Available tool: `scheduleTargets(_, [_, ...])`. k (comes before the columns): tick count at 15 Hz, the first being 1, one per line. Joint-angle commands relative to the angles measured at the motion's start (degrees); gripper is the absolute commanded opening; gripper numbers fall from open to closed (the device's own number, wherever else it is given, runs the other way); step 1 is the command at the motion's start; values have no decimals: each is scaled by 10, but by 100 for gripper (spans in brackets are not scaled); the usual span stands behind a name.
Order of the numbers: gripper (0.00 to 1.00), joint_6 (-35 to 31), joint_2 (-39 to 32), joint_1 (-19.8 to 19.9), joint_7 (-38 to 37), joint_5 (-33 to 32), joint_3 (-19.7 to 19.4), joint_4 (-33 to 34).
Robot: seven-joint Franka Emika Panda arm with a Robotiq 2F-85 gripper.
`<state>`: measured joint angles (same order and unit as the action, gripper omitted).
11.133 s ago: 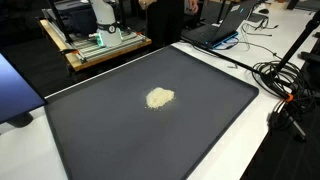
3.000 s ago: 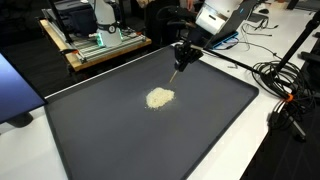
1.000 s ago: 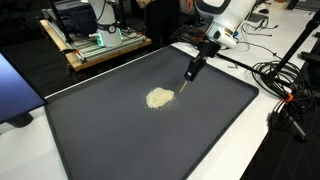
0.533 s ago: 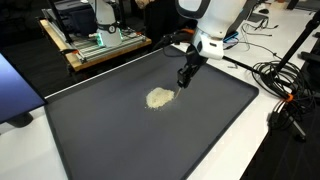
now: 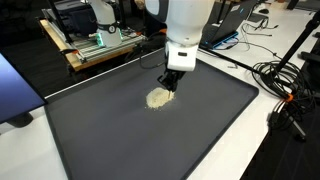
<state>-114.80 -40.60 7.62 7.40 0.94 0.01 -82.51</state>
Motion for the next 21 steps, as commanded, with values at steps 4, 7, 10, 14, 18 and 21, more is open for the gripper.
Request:
scheduleTargets(4, [3, -9, 35, 75, 95, 102, 17, -55])
scheduleTargets(7, [12, 2, 14, 65, 84, 86, 3, -28])
scheduleTargets(10, [12, 2, 16, 66, 86, 89, 6, -29])
scheduleTargets(14, [3, 6, 8, 91, 125, 117, 19, -28])
scheduleTargets(18, [3, -3, 4, 137, 186, 181, 31, -42])
scheduleTargets(21, [3, -3, 2, 172, 235, 229, 38, -52])
